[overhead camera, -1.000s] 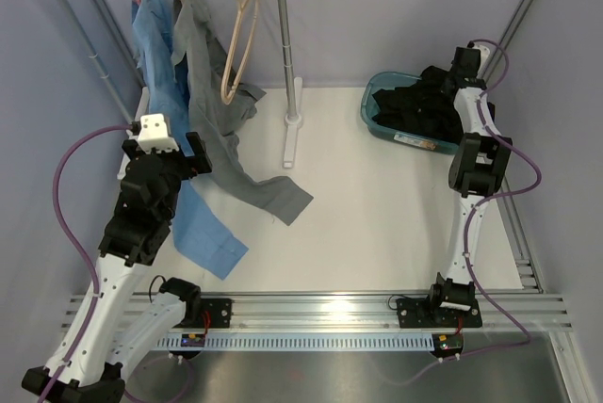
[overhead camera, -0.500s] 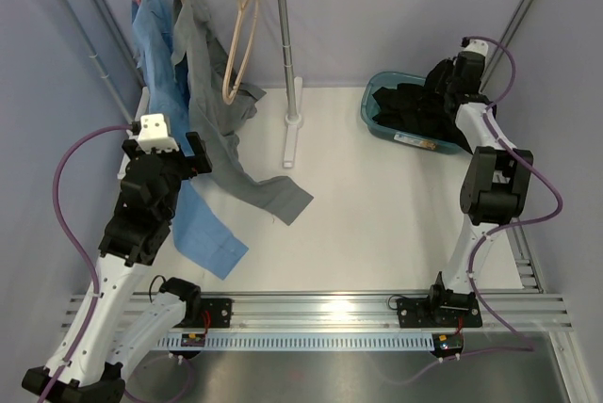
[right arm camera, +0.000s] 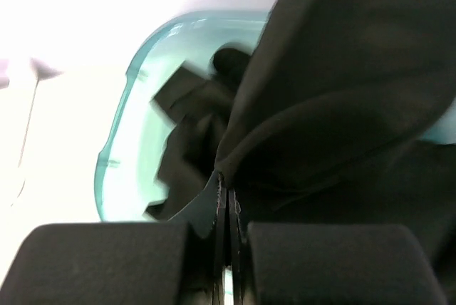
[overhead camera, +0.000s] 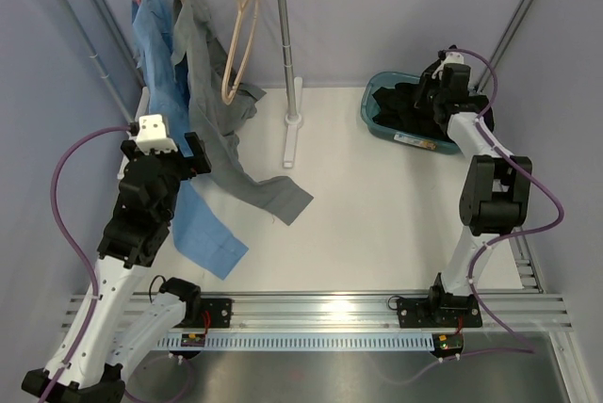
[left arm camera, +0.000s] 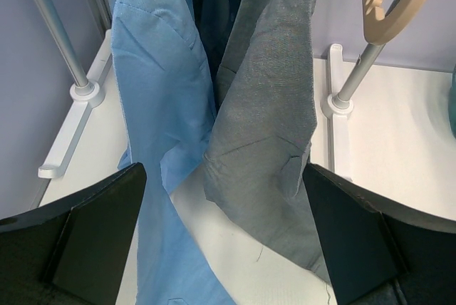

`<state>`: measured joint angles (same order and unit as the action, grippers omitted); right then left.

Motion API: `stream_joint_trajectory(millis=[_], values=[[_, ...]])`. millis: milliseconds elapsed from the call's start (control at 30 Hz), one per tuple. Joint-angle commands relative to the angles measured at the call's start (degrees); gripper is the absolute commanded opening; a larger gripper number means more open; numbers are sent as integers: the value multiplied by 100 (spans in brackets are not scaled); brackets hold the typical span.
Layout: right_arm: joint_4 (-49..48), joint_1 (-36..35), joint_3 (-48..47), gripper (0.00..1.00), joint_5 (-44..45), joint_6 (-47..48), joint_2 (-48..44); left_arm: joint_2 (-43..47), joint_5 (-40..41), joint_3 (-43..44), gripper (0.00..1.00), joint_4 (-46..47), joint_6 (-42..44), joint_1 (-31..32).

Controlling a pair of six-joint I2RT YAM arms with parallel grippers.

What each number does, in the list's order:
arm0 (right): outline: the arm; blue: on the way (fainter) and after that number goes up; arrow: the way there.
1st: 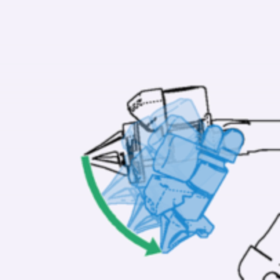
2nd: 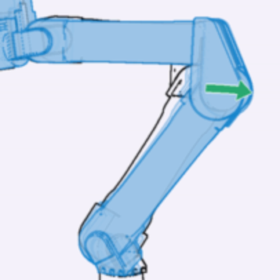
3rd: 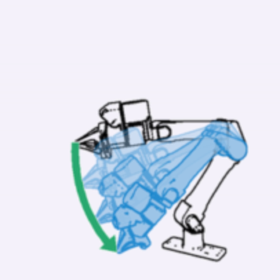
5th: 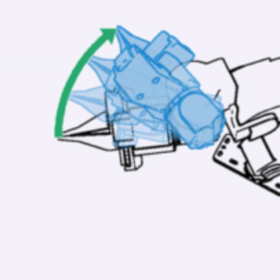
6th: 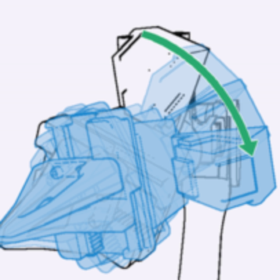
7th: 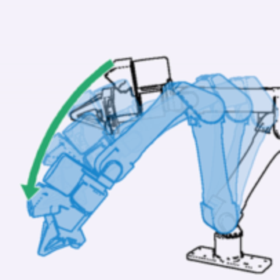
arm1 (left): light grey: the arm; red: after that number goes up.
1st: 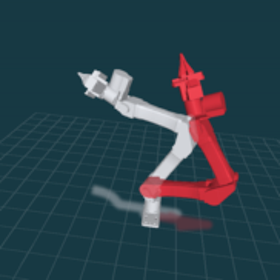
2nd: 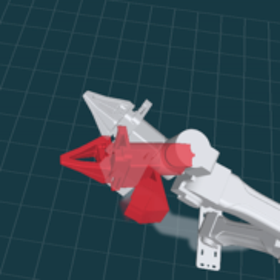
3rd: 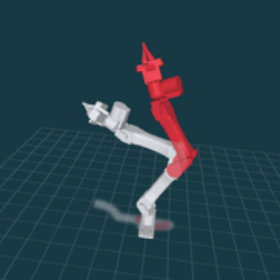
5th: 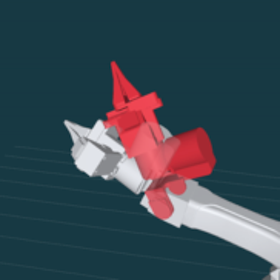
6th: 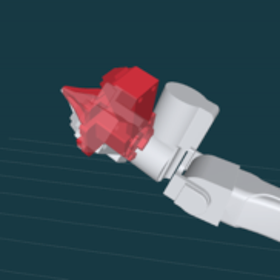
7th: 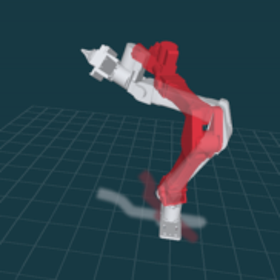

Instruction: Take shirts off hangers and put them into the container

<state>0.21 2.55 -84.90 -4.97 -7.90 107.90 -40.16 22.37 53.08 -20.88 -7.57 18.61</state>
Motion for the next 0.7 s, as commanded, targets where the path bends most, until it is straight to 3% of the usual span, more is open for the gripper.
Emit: stream_joint_trajectory(millis=[0, 400, 667], values=[[848, -219, -333, 0, -828, -203, 380, 87, 39, 1, 99, 322, -69, -42], [1421, -624, -702, 0, -1375, -1203, 1004, 88, 48, -8, 99, 322, -69, -42], [2105, -562, -2064, 0, -15, -1846, 1989, 88, 83, -8, 99, 331, -69, -42]])
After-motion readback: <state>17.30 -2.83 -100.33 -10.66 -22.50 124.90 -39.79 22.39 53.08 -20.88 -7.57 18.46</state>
